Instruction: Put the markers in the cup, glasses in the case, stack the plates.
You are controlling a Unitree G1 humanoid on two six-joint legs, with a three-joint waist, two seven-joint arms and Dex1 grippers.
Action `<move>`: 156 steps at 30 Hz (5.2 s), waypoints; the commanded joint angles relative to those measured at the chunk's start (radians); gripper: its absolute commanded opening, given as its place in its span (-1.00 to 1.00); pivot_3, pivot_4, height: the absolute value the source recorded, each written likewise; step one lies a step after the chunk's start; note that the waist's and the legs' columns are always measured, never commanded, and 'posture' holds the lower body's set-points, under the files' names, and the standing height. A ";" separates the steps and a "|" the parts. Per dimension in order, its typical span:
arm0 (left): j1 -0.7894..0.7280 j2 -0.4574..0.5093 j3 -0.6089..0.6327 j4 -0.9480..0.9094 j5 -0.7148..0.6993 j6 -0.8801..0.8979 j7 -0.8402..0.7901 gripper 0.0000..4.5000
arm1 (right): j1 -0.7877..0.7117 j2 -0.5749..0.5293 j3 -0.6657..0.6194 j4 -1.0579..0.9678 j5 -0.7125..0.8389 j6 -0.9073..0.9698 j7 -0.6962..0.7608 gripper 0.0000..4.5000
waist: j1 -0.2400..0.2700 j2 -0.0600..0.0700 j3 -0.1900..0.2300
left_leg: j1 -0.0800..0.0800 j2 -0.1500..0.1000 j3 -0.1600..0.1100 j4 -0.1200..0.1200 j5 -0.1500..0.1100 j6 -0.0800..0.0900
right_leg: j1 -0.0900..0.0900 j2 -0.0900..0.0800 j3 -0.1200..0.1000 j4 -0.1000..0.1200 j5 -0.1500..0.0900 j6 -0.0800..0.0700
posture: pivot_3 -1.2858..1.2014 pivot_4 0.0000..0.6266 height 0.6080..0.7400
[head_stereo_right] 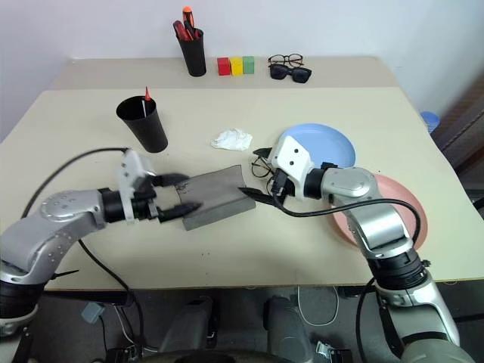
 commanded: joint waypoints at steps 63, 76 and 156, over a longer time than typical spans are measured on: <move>0.266 -0.023 0.350 0.047 0.174 -0.284 -0.116 0.26 | -0.171 0.145 0.063 0.116 -0.130 0.578 -0.356 0.43 | 0.000 0.000 0.000 | -0.003 0.001 0.001 -0.002 0.000 0.000 | -0.003 -0.002 0.001 -0.001 0.000 0.000 | 0.03 -0.52 1.00; 0.266 -0.049 0.328 0.033 0.167 -0.309 -0.118 0.26 | -0.178 0.157 0.078 0.138 -0.140 0.568 -0.375 -0.97 | -0.001 0.000 0.000 | -0.003 0.001 0.001 -0.002 0.000 0.000 | -0.003 -0.002 0.001 -0.001 0.000 0.000 | 0.03 -0.52 1.00; 0.341 -0.030 0.469 0.170 0.200 -0.390 -0.072 0.26 | -0.556 0.253 0.406 0.649 -0.174 -0.224 0.490 -0.99 | -0.023 0.001 0.000 | -0.002 0.001 0.001 -0.004 0.000 0.000 | -0.003 -0.004 0.000 -0.002 0.000 0.000 | 0.03 -0.52 1.00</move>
